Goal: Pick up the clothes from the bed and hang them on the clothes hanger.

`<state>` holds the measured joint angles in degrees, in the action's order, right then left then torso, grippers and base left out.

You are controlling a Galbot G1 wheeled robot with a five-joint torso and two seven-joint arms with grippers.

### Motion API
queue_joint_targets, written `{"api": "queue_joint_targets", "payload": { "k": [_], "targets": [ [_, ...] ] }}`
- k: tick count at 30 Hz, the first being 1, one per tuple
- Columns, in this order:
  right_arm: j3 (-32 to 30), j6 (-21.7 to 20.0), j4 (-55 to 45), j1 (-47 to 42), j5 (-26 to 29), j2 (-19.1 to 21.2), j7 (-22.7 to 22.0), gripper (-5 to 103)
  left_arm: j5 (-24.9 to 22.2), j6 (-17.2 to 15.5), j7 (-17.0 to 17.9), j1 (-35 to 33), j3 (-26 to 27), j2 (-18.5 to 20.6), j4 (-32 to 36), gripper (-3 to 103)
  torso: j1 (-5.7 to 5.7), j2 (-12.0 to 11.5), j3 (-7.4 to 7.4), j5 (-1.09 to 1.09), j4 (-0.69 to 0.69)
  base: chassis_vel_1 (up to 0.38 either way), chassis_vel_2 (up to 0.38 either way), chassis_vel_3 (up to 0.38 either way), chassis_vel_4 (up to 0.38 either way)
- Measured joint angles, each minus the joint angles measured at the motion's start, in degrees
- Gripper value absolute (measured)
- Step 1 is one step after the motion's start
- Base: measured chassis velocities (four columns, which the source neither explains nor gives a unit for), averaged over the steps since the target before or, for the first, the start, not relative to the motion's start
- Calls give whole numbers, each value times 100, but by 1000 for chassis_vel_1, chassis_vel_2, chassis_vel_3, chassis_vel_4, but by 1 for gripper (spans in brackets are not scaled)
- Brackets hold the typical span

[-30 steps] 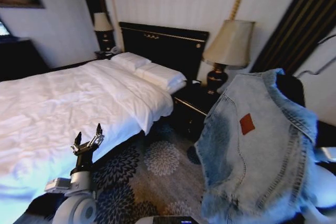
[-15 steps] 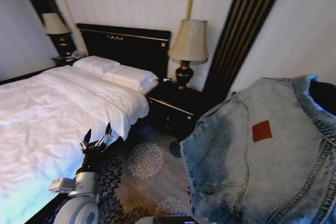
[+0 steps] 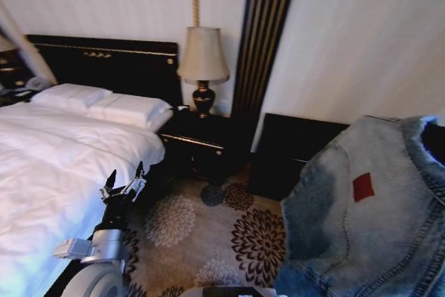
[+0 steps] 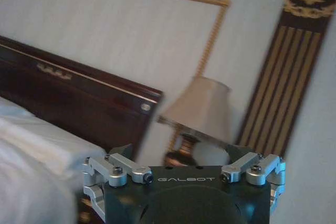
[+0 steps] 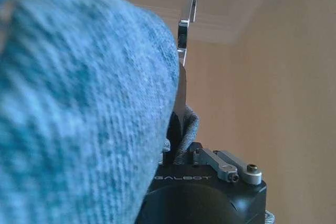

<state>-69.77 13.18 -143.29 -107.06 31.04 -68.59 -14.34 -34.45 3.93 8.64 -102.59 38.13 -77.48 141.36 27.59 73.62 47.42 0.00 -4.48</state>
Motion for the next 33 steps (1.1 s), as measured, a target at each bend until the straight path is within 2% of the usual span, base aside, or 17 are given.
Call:
{"api": "queue_joint_targets", "payload": {
  "k": [8,17,26,30,33],
  "targets": [
    [-272,180,4,-193,-110,-416,-16,20,-101,16,-2,116,-93,260,-70,100,0,0,0,0,1,-128,-128,-125,-119],
    [-367,294,4,-262,-186,-509,46,20,-181,9,-1,213,-144,453,-125,100,0,0,0,0,0,-124,-127,-136,-128],
    [-374,271,5,-205,-14,-347,95,20,-233,-61,14,406,-184,574,-250,100,0,0,0,-1,1,-119,-112,-113,-121],
    [-367,253,5,-89,81,-104,85,20,-319,-149,37,560,-101,602,-298,100,0,0,0,0,0,-120,-131,-134,-133],
    [-352,231,8,110,185,297,65,20,-456,-250,92,730,80,664,-351,100,0,0,0,0,1,-121,-131,-128,-109]
  ]
}}
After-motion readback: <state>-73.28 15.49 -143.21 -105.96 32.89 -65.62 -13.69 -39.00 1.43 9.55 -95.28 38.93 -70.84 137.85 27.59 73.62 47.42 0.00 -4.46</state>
